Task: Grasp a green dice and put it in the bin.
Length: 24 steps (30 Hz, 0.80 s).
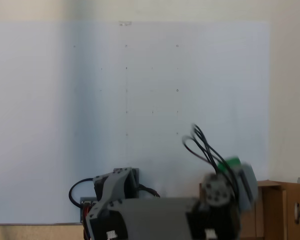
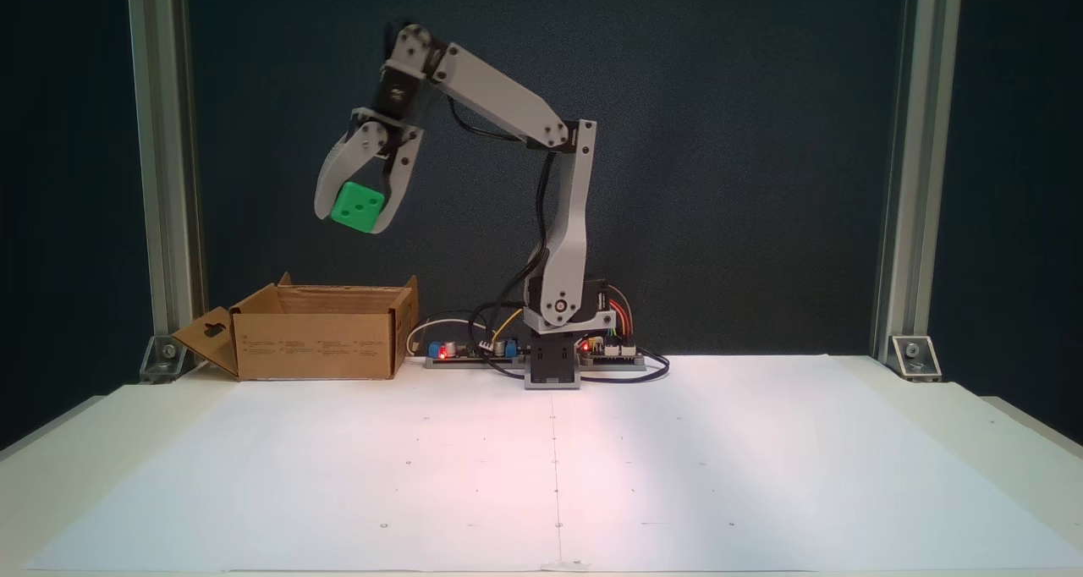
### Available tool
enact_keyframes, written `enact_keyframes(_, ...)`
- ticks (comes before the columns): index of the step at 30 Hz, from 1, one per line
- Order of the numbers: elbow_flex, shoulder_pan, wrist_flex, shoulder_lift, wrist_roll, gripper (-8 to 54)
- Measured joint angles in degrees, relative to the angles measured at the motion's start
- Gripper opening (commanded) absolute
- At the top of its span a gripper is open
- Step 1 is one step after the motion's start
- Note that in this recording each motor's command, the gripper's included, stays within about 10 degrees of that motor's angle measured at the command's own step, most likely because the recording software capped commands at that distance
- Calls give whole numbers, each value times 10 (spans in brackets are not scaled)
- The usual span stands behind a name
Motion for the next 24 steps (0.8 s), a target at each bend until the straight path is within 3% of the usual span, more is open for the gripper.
enact_keyframes(9, -15, 288, -5, -134, -67, 114)
enact_keyframes(16, -13, 311, -46, -197, -70, 114)
enact_keyframes(24, 163, 265, -178, -198, -70, 114)
